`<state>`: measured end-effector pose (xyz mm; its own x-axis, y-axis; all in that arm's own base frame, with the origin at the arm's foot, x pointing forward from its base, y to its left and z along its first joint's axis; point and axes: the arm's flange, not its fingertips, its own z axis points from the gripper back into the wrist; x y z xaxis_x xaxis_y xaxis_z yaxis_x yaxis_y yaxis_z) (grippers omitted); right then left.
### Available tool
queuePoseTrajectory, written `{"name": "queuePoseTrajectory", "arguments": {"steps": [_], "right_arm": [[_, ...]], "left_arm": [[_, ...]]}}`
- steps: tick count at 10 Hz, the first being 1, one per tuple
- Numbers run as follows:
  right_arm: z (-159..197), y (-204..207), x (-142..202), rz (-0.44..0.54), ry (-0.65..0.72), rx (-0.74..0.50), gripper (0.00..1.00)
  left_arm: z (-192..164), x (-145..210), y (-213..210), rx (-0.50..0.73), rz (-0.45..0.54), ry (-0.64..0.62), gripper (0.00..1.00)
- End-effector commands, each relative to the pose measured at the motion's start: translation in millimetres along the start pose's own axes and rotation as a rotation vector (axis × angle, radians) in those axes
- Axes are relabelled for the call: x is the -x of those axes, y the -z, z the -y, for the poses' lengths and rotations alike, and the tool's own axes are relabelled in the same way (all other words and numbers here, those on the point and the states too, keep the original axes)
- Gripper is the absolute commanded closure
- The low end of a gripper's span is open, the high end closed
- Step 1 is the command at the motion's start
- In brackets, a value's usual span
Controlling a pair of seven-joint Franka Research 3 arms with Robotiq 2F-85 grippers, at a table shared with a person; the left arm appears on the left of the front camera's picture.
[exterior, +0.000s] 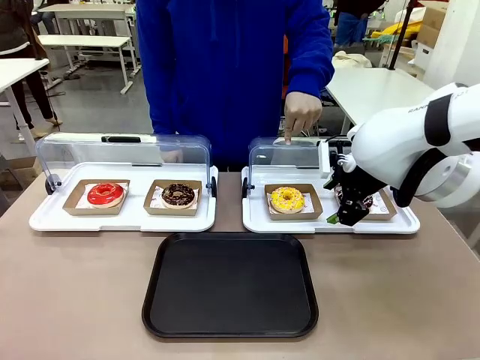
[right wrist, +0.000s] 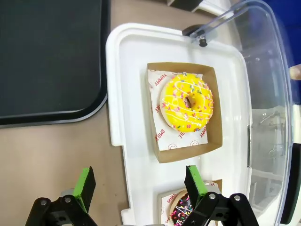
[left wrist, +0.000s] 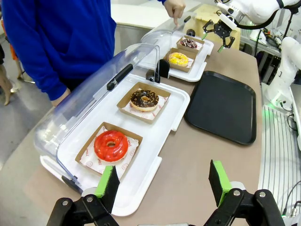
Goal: Move the third donut from the left to the tray.
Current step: Pick up the Paper togo box containing the Donut indicated by the person and place it on the Handle tray.
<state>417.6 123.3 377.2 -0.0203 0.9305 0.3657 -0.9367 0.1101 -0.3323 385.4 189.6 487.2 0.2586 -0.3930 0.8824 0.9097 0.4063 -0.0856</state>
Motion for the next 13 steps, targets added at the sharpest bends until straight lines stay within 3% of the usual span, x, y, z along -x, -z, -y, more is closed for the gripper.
{"name": "queuePoseTrajectory", "arguments": {"steps": [1,4,6,13], "right_arm": [[-1,1,-1,0.002,0.002,-0.002,0.00],[33,34,-17,-0.129,-0.012,-0.038,0.00],[49,50,-19,-0.147,-0.007,-0.076,0.00],[53,89,-20,-0.204,-0.063,-0.071,0.00]], "left_arm": [[1,-1,-1,0.004,0.011,0.013,0.00],[1,-1,-1,0.004,0.011,0.013,0.00],[1,-1,-1,0.004,0.011,0.013,0.00],[1,-1,-1,0.004,0.011,0.013,0.00]]}}
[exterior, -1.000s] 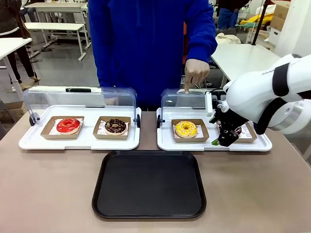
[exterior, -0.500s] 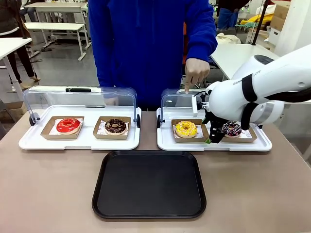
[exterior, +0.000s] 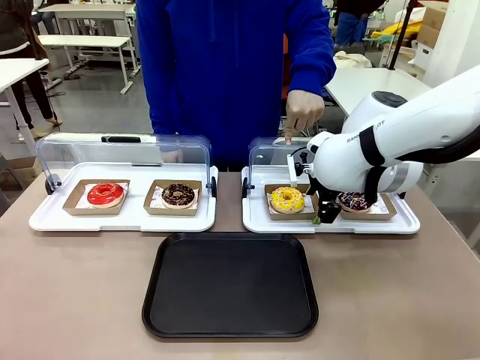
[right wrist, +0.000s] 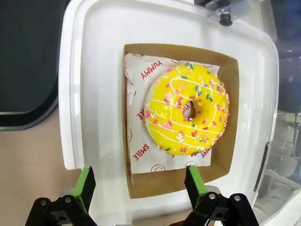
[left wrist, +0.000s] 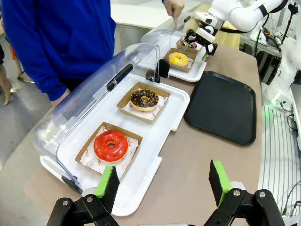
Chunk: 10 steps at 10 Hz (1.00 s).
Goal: Move the third donut from the left to the tray.
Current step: Pick up the Paper togo box containing the Donut indicated by the person and place it on the Handle tray.
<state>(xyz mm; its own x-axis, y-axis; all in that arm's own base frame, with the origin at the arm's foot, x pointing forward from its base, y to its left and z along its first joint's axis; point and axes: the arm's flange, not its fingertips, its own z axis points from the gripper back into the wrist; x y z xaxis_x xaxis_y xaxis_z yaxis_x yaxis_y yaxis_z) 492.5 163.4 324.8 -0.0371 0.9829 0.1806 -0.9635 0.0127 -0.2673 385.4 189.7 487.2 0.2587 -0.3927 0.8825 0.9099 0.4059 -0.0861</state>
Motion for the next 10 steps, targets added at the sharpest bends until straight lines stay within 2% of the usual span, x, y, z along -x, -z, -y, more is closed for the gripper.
{"name": "queuePoseTrajectory", "arguments": {"steps": [1,8,9,10], "right_arm": [[6,5,-1,-0.026,0.011,0.020,0.00],[11,22,2,-0.029,0.021,0.019,0.00],[11,22,3,-0.035,0.026,0.017,0.21],[11,21,4,-0.042,0.031,0.001,0.57]], "left_arm": [[2,-1,-1,0.003,0.011,0.013,0.00],[2,-1,-1,0.003,0.011,0.013,0.00],[2,-1,-1,0.003,0.011,0.013,0.00],[2,-1,-1,0.003,0.011,0.013,0.00]]}}
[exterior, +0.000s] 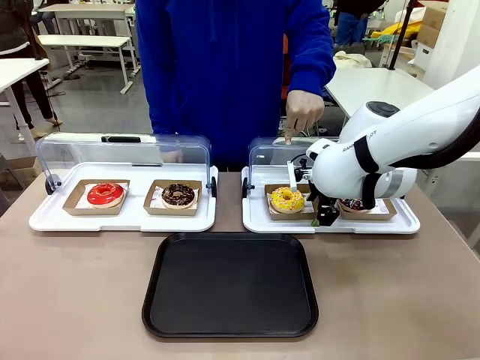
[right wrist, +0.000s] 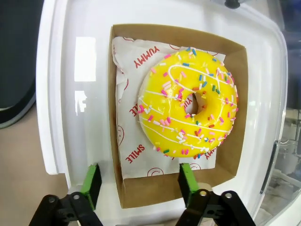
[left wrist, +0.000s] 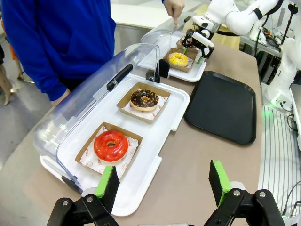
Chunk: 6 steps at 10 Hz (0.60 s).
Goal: Move the third donut from the left to the tray.
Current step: Pick up the Paper togo box containing the Donut indicated by the person and place it on the Handle tray.
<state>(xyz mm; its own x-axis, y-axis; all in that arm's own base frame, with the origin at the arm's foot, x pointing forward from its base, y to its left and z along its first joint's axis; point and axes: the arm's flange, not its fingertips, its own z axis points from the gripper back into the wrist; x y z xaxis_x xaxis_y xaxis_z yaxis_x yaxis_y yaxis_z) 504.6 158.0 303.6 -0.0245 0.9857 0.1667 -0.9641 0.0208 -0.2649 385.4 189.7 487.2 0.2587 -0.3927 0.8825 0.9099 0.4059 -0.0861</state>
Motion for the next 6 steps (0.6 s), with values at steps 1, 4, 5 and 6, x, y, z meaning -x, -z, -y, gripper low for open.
{"name": "queuePoseTrajectory", "arguments": {"steps": [1,4,5,6], "right_arm": [[5.2,-2.8,-6.6,-0.030,0.023,-0.006,0.78],[5.1,-7.9,-7.7,-0.034,0.022,-0.028,1.00],[5.2,-9.2,-8.3,-0.041,0.022,-0.034,0.93],[5.9,-9.6,-8.4,-0.042,0.024,-0.039,1.00]], "left_arm": [[1.5,-1.3,-0.8,0.003,0.011,0.013,0.00],[1.5,-1.3,-0.8,0.003,0.011,0.013,0.00],[1.5,-1.3,-0.8,0.003,0.011,0.013,0.00],[1.5,-1.3,-0.8,0.003,0.011,0.013,0.00]]}}
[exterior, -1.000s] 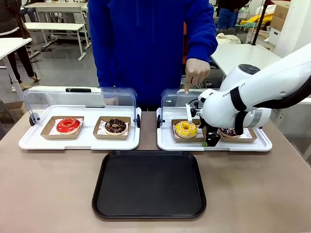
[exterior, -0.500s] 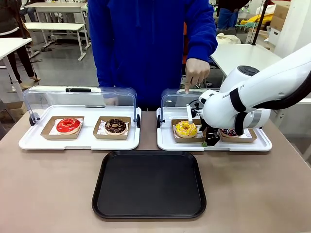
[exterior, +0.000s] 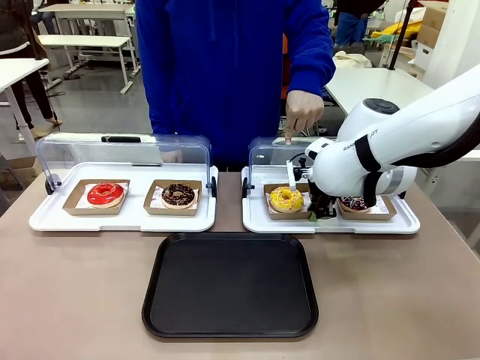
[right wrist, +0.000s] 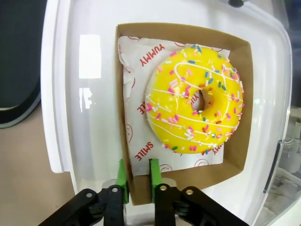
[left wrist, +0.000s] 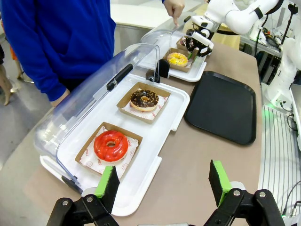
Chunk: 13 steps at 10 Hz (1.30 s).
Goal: Move the third donut from the left to the tray.
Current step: Pick up the Paper togo box containing the Donut indicated by the person and place it on the Handle tray.
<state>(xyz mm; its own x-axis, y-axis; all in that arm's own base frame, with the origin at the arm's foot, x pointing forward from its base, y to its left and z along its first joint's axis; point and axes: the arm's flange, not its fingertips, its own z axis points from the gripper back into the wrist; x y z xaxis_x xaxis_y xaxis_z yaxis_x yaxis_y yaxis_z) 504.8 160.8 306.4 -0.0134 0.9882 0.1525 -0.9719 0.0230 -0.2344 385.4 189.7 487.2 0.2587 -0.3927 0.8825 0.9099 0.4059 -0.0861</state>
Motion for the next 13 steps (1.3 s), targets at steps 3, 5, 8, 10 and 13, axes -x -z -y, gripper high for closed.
{"name": "queuePoseTrajectory", "arguments": {"steps": [3,5,8,10,13], "right_arm": [[4,-8,-4,-0.032,0.016,-0.016,1.00],[4,-10,-3,-0.041,0.010,-0.022,1.00],[1,-2,-1,-0.014,-0.007,-0.015,1.00],[0,-1,-4,-0.011,-0.008,-0.022,0.98],[-30,-61,-2,-0.004,0.019,0.087,0.98]], "left_arm": [[2,-1,-1,0.003,0.011,0.013,0.00],[2,-1,-1,0.003,0.011,0.013,0.00],[2,-1,-1,0.003,0.011,0.013,0.00],[2,-1,-1,0.003,0.011,0.013,0.00],[2,-1,-1,0.003,0.011,0.013,0.00]]}}
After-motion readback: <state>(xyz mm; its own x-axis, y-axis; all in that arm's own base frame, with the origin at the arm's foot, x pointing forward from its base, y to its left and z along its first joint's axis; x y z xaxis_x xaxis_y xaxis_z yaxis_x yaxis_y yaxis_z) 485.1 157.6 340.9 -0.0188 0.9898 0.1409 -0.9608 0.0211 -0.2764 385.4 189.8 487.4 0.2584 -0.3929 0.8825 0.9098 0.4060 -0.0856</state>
